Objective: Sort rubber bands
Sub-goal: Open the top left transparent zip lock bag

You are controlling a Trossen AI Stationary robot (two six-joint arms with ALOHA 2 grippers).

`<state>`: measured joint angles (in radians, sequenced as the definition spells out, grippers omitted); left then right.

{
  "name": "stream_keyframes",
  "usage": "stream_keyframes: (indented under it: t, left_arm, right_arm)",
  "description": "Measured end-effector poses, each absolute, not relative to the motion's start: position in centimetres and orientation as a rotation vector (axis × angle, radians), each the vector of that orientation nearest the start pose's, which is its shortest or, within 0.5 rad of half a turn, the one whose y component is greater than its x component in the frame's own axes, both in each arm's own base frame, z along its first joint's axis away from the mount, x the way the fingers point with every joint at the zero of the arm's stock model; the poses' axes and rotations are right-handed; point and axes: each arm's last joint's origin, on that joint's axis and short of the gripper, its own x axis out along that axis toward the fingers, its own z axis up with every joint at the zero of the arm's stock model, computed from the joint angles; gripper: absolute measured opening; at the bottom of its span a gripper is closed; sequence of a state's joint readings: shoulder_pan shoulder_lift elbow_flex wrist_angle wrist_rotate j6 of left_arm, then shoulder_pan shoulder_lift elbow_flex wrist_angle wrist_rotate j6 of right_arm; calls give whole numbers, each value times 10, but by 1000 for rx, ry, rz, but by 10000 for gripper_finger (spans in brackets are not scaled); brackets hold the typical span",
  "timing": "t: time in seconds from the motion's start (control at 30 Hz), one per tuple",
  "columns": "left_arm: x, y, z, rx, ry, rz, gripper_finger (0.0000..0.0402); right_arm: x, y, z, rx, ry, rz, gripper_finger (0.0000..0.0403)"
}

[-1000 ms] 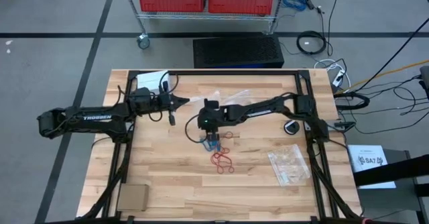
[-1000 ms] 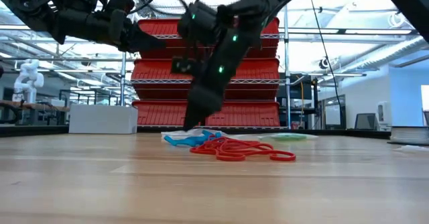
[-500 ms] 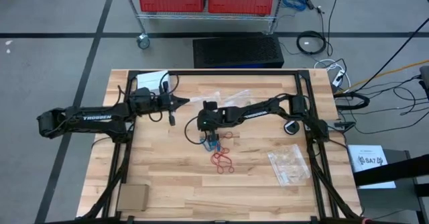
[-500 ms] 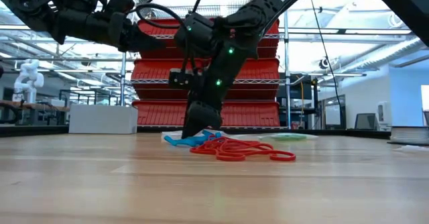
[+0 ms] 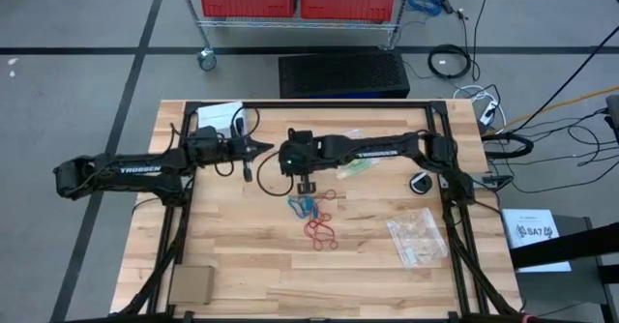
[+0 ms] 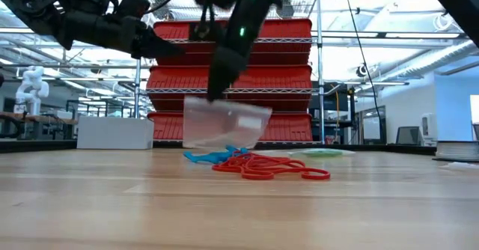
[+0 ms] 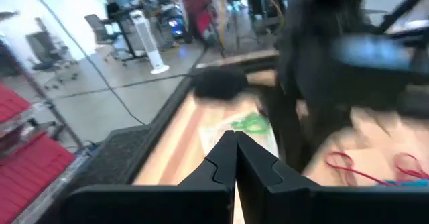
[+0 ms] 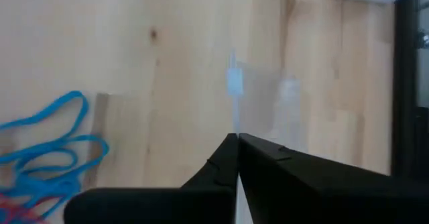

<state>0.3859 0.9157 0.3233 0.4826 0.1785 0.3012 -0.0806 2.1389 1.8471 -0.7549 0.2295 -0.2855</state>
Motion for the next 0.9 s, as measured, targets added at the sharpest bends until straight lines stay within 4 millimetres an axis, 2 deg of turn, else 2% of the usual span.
stream_keyframes:
  t: [0.13, 0.27, 0.4, 0.7, 0.9]
  left_arm:
    - [180, 66, 214, 259, 137, 132, 7]
    - [180, 65, 217, 237, 103, 119, 9]
    - [180, 65, 217, 155, 91, 116, 38]
    - [199, 61, 216, 110, 95, 44, 153]
    - [213, 67, 211, 100, 151, 124, 167]
  right_arm:
    - [446, -43, 272, -316, 1065, -162, 0]
    - [431, -43, 291, -305, 1073, -191, 0]
    - [420, -43, 313, -303, 1027, -231, 0]
    - [419, -42, 318, -307, 1001, -230, 0]
    - [420, -42, 319, -312, 993, -227, 0]
